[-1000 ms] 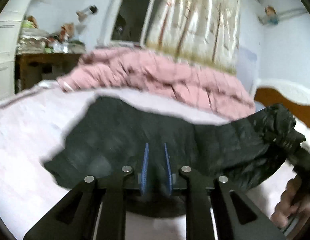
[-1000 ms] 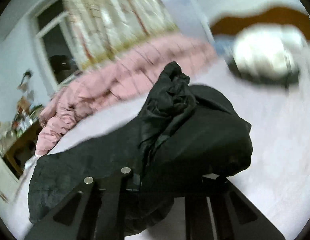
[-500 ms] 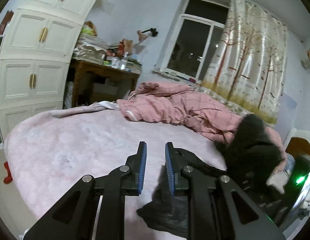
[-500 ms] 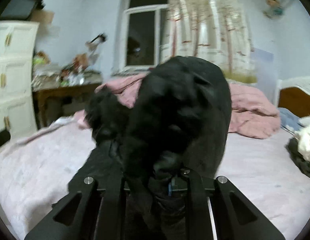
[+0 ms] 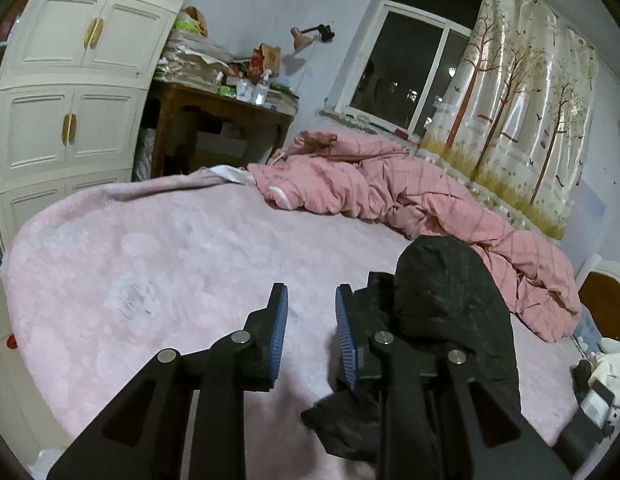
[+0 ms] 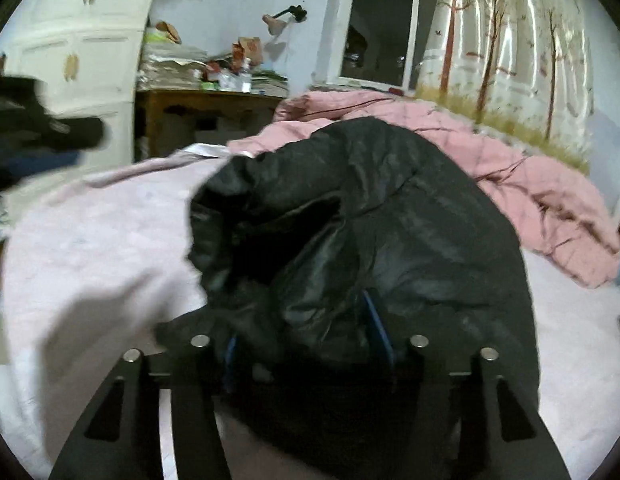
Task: Fold large clothes
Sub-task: 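Grasp the folded black jacket end with the right tool and lift it, then grasp the jacket bundle with the left tool while the right tool holds it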
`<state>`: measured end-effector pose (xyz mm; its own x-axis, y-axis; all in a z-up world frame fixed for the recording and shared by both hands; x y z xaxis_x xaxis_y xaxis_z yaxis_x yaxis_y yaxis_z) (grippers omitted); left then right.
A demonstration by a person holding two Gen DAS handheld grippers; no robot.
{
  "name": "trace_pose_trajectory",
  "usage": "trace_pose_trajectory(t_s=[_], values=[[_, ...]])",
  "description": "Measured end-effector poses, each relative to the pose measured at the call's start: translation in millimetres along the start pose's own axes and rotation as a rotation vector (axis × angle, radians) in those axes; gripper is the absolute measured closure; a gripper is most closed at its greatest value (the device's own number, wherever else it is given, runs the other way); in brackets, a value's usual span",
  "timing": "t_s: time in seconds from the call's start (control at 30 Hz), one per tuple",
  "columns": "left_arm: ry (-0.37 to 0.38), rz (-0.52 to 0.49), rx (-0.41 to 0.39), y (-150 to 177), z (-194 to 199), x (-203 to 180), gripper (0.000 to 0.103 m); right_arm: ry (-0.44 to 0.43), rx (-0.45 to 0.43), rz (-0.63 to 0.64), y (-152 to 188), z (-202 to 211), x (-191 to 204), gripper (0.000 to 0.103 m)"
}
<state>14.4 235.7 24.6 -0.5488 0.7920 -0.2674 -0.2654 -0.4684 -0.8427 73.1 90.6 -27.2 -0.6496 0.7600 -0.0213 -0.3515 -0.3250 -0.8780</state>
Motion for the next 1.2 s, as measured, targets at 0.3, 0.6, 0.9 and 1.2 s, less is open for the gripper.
trace_pose_trajectory(t_s=[0.3, 0.6, 0.9, 1.2], values=[[0.342, 0.029, 0.198, 13.8, -14.6, -23.9, 0.066, -0.113, -0.063, -0.064, 30.8, 70.1, -4.1, 0.047], [0.418, -0.015, 0.226, 31.4, -18.7, -65.4, 0.056, 0.003, -0.139, -0.248, 31.0, 126.7, -85.3, 0.047], [0.466, 0.015, 0.249, 26.7, -17.1, -63.3, 0.100, -0.199, -0.150, -0.278, -31.6, 97.4, -98.0, 0.094], [0.293, -0.174, 0.171, 19.1, 10.4, -56.7, 0.100, -0.382, -0.014, -0.401, -45.3, 4.8, -60.4, 0.096]])
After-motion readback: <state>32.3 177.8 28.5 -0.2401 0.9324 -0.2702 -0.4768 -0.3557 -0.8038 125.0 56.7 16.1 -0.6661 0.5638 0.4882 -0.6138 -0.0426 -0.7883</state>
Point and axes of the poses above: each gripper's, at about its wrist camera, not at the fingertips, and z roughly against the way its jaws point, x to its left, y to its underside, the point moved 5 cm from there along -z, roughly the way its jaws point, and after that the axes turned 13 degrees about -y, right-handed, at the moved point
